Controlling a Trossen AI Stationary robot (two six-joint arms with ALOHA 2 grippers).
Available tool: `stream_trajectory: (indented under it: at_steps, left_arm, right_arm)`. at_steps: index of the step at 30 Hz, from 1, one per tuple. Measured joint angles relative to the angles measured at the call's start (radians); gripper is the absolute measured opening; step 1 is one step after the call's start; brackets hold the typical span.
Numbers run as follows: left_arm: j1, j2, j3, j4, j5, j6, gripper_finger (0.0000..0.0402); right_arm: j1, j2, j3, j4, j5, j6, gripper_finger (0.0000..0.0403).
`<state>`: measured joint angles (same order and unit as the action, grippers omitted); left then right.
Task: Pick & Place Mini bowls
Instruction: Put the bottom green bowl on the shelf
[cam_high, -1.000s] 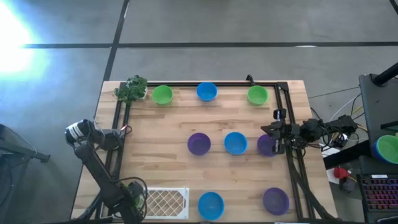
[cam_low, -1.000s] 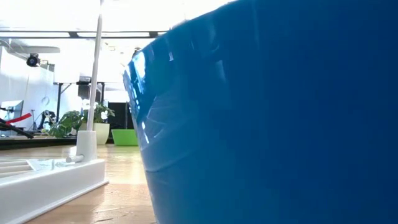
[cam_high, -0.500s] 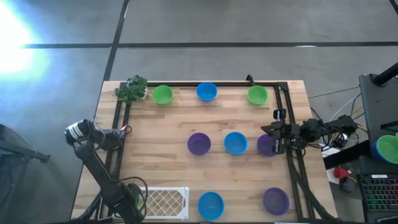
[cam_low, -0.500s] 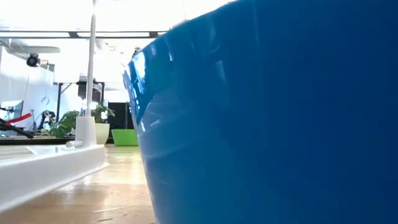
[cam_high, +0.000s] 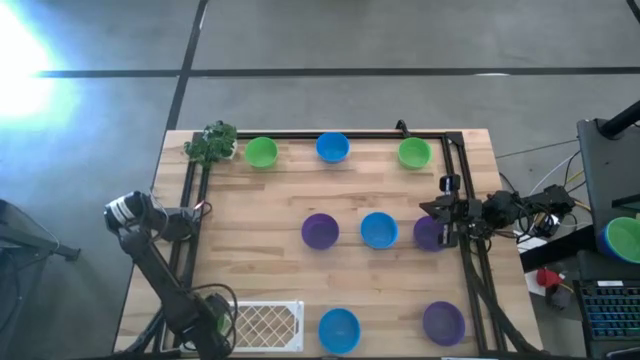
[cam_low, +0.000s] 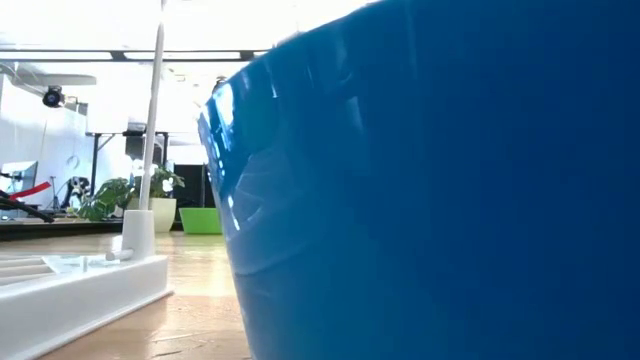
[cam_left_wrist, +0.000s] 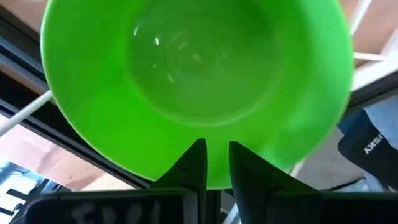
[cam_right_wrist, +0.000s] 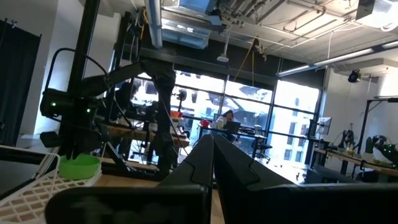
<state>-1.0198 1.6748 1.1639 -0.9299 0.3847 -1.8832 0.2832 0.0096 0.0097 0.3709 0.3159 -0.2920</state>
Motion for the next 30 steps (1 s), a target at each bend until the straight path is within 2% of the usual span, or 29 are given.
stream_trajectory:
  at_steps: [3, 13, 16, 23, 27, 30]
  left_arm:
    - [0.006, -0.011, 0.008, -0.028, -0.015, -0.002, 0.0061]
    - [0.048, -0.082, 0.016, -0.115, -0.161, 0.007, 0.0061]
    - [0.058, -0.101, 0.027, -0.140, -0.228, 0.030, 0.0062]
    - [0.097, -0.135, 0.024, -0.202, -0.462, 0.042, 0.0061]
    - [0.131, -0.133, -0.001, -0.197, -0.471, 0.072, 0.0061]
    - [0.153, -0.121, -0.023, -0.191, -0.426, 0.090, 0.0061]
  right_arm:
    - [0.000, 0.000, 0.000, 0.000, 0.000, 0.000, 0.0008]
    - [0.000, 0.000, 0.000, 0.000, 0.000, 0.001, 0.0008]
    - [0.000, 0.000, 0.000, 0.000, 0.000, 0.001, 0.0008]
    - [0.000, 0.000, 0.000, 0.000, 0.000, 0.003, 0.0008]
    - [0.000, 0.000, 0.000, 0.000, 0.000, 0.003, 0.0008]
    - [0.000, 0.000, 0.000, 0.000, 0.000, 0.001, 0.0008]
